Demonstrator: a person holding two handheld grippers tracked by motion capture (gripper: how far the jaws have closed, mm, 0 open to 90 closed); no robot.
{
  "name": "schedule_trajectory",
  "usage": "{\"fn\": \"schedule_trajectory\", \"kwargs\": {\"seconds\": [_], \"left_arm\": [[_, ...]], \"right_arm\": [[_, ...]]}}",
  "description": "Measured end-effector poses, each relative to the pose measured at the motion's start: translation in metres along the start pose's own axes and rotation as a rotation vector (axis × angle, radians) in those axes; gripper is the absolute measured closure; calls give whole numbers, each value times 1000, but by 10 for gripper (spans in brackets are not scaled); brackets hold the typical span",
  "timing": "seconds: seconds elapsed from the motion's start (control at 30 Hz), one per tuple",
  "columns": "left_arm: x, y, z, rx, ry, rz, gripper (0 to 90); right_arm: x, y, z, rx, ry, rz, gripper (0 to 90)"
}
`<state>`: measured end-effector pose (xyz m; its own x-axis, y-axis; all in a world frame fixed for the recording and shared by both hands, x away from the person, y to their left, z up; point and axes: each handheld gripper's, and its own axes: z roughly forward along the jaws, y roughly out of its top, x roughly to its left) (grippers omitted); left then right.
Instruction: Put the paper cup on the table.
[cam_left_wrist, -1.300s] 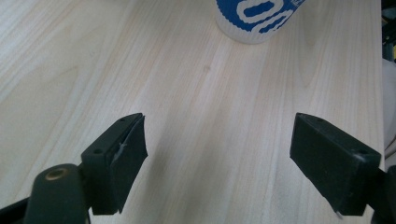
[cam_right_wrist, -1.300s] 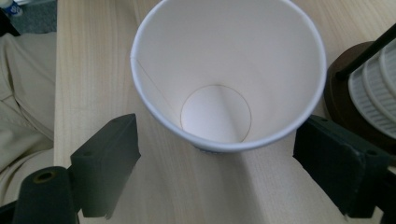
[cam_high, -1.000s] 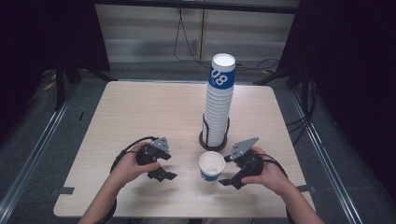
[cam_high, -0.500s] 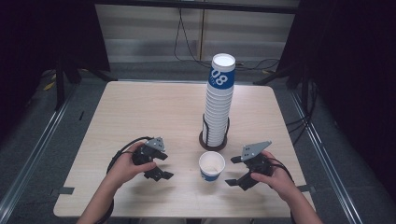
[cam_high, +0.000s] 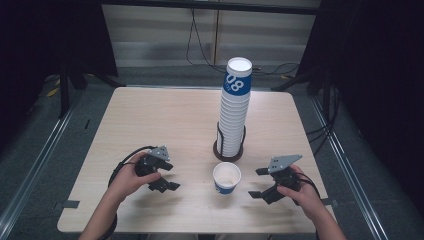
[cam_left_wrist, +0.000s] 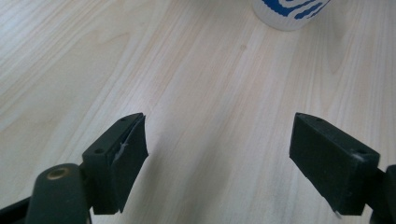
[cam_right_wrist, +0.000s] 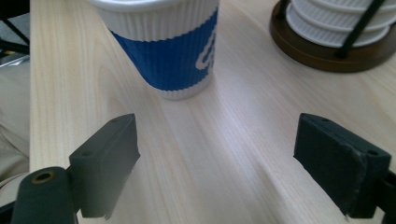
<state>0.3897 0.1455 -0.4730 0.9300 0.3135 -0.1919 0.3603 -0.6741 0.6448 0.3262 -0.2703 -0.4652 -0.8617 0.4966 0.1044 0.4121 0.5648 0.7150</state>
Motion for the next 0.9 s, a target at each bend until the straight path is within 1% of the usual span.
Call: {"fn": "schedule_trajectory", "kwargs": {"seconds": [0.1,0.13,0.23,0.27,0.3,0.33,0.37,0.4,0.43,0.5,0.57,0.6,0.63,0.67,0.73,0.77,0.8,0.83,0.87,0.9], "left_arm": [[2,-4,-2,-1,13,-7,189],[3,-6,-3,-4,17,-20,189],[6,-10,-7,3,32,-15,189],[7,-11,-7,-6,32,-29,189],[9,-13,-9,6,34,-16,189],[10,-14,-10,5,32,-26,189],[10,-16,-10,6,41,-33,190],[12,-18,-11,7,44,-28,189],[13,-19,-12,8,44,-38,189],[15,-22,-13,0,44,-47,190],[16,-23,-14,1,47,-46,189],[17,-26,-15,-13,51,-57,190],[19,-27,-17,-7,50,-49,189],[20,-29,-18,-15,54,-60,189],[23,-31,-20,-18,57,-56,189],[23,-33,-21,-26,59,-66,189],[25,-35,-22,-18,67,-66,189],[26,-37,-23,-14,75,-70,190],[28,-40,-24,-17,77,-82,189],[29,-42,-25,-13,84,-78,189]], "right_arm": [[-3,-5,-2,-14,-1,19,132],[-4,-7,-3,-12,-10,20,132],[-7,-11,-5,-22,-20,37,132],[-7,-12,-6,-25,-28,39,132],[-8,-13,-7,-27,-29,44,132],[-8,-14,-7,-28,-35,49,132],[-9,-15,-8,-29,-40,46,132],[-9,-16,-9,-29,-45,53,132],[-10,-17,-9,-36,-39,56,132],[-10,-19,-10,-40,-52,58,132],[-10,-20,-11,-40,-56,60,132],[-11,-20,-12,-45,-63,61,132],[-11,-21,-13,-50,-60,63,132],[-11,-22,-13,-53,-62,69,132],[-12,-24,-14,-54,-68,70,132],[-13,-25,-14,-53,-72,72,132],[-13,-26,-14,-52,-83,67,132],[-14,-27,-14,-56,-82,76,132],[-14,-28,-15,-53,-86,78,132],[-15,-29,-15,-58,-90,81,132]]}}
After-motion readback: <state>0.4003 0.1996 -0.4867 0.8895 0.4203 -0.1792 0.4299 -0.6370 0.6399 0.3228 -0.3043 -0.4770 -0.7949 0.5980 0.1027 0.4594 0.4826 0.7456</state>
